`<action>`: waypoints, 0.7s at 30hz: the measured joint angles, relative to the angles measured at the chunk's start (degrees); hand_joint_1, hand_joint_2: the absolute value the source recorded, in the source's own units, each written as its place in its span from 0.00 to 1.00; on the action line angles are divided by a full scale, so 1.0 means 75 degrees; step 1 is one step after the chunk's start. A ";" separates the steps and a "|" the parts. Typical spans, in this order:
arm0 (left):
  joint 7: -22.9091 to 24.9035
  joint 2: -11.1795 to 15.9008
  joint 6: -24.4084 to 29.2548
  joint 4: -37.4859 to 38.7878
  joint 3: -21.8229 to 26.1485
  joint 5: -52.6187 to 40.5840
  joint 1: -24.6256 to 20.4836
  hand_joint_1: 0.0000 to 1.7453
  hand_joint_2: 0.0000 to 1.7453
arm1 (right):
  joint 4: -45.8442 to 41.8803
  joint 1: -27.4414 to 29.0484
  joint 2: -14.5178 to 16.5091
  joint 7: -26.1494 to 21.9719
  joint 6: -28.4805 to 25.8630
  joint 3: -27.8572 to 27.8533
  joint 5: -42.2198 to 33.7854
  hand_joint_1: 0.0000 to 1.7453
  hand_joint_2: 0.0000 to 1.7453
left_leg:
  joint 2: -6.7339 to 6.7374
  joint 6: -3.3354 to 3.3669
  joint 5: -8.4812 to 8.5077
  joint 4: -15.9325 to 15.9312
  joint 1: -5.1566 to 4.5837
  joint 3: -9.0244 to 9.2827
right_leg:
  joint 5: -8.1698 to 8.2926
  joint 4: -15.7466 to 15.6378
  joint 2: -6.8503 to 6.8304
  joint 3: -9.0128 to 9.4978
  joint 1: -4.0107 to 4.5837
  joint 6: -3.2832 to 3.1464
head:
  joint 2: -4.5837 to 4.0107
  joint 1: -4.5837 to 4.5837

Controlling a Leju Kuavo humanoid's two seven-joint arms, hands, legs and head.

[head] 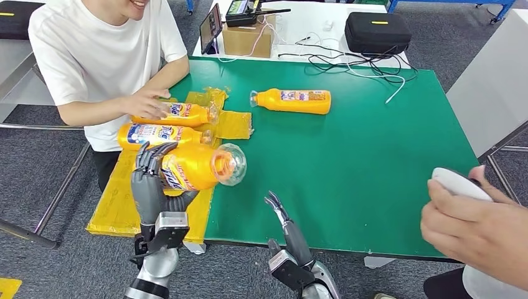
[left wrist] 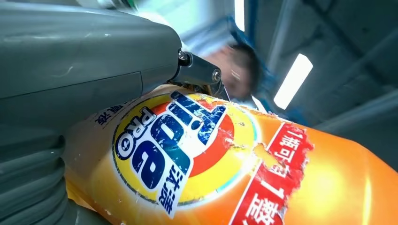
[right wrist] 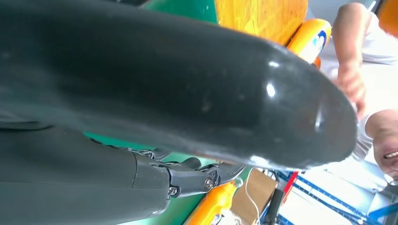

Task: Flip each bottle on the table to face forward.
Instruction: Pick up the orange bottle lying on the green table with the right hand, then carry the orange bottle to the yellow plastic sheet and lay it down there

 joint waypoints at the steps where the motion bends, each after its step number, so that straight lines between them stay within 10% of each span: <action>1: 0.0003 -0.0061 0.0011 0.0114 0.0281 -0.0201 -0.0055 1.00 0.75 | -0.0020 0.0006 -0.0017 0.0000 -0.0012 -0.0013 -0.0007 0.00 0.00 | -0.0001 0.0000 0.0000 0.0000 0.0000 0.0000 | 0.0000 0.0000 0.0000 0.0000 0.0001 0.0000 | 0.0000 0.0000; 4: 0.0008 -0.0198 0.0029 0.0616 0.1247 -0.1496 -0.0351 1.00 0.00 | -0.0090 0.0024 -0.0056 0.0000 -0.0062 -0.0072 -0.0024 0.00 0.00 | -0.0012 -0.0001 0.0000 0.0000 0.0002 -0.0001 | -0.0001 0.0000 -0.0002 0.0001 0.0003 0.0000 | -0.0001 0.0001; 12: 0.0891 -0.0206 0.0027 0.2759 0.3909 -0.5238 -0.1422 1.00 0.00 | -0.0226 0.0070 -0.0088 -0.0001 -0.0083 -0.0315 -0.0043 0.00 0.00 | -0.0005 -0.0002 0.0002 -0.0001 0.0005 -0.0001 | 0.0000 0.0002 0.0003 -0.0003 0.0004 -0.0002 | 0.0001 0.0001; 21: 0.3316 0.0567 0.0010 0.5614 0.3879 -0.6222 -0.2588 1.00 0.00 | -0.0301 0.0150 -0.0025 -0.0001 -0.0023 -0.0550 0.0067 0.00 0.00 | -0.0013 -0.0002 0.0002 -0.0001 0.0001 0.0009 | 0.0000 0.0002 -0.0002 0.0014 0.0000 -0.0002 | -0.0001 -0.0001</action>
